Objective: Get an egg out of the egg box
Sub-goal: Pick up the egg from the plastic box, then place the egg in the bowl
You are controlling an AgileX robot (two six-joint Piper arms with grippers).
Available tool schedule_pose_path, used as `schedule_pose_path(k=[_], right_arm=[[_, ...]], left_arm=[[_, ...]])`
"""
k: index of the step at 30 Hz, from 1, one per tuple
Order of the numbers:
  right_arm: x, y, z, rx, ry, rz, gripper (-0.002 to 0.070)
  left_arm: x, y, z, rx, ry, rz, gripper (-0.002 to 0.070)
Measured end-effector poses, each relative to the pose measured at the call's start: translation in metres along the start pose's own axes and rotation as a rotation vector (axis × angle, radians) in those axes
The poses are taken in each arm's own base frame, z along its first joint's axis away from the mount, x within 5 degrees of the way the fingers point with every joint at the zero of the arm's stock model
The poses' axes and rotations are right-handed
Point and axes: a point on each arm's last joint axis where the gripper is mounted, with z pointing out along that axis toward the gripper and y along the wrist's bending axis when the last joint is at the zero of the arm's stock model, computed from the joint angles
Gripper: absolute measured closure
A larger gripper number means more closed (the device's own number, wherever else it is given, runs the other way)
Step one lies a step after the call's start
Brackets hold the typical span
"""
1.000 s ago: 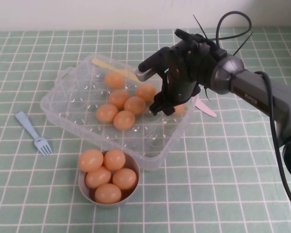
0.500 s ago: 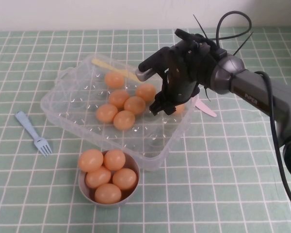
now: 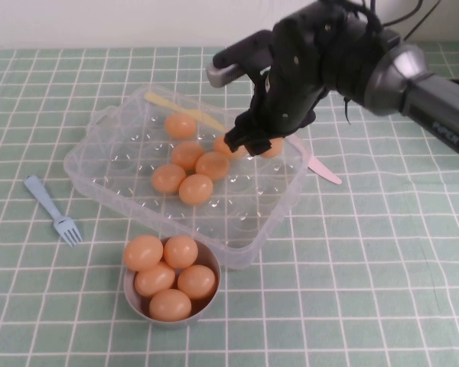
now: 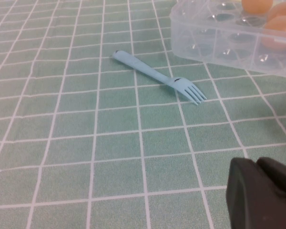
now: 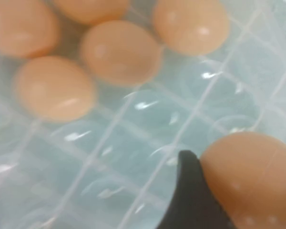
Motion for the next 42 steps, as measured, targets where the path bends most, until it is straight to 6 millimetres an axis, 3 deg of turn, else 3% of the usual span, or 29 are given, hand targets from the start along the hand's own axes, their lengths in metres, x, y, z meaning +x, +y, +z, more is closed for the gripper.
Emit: schedule_pose_path(k=[6,10,20,24,27,42], right_arm=[[0.003,0.030,-0.049,-0.094,-0.001,-0.018,0.0293],[0.015,0.056,-0.070,-0.165,0.005,-0.048,0.0293],[0.079,0.113,-0.095,-0.361,-0.019,-0.179,0.0295],[0.091,0.135,-0.095,-0.432,-0.020,-0.246,0.0295],[0.092,0.140,-0.091,-0.442,-0.028,-0.259,0.0295],[0.089,0.155,-0.035,-0.424,-0.019,-0.243,0.0295]], left_arm=[[0.000,0.000,0.000,0.000,0.000,0.000,0.0678],[0.000,0.000,0.000,0.000,0.000,0.000,0.0678],[0.000,0.000,0.000,0.000,0.000,0.000,0.0678],[0.000,0.000,0.000,0.000,0.000,0.000,0.0678],[0.000,0.000,0.000,0.000,0.000,0.000,0.0678],[0.000,0.000,0.000,0.000,0.000,0.000,0.0678]])
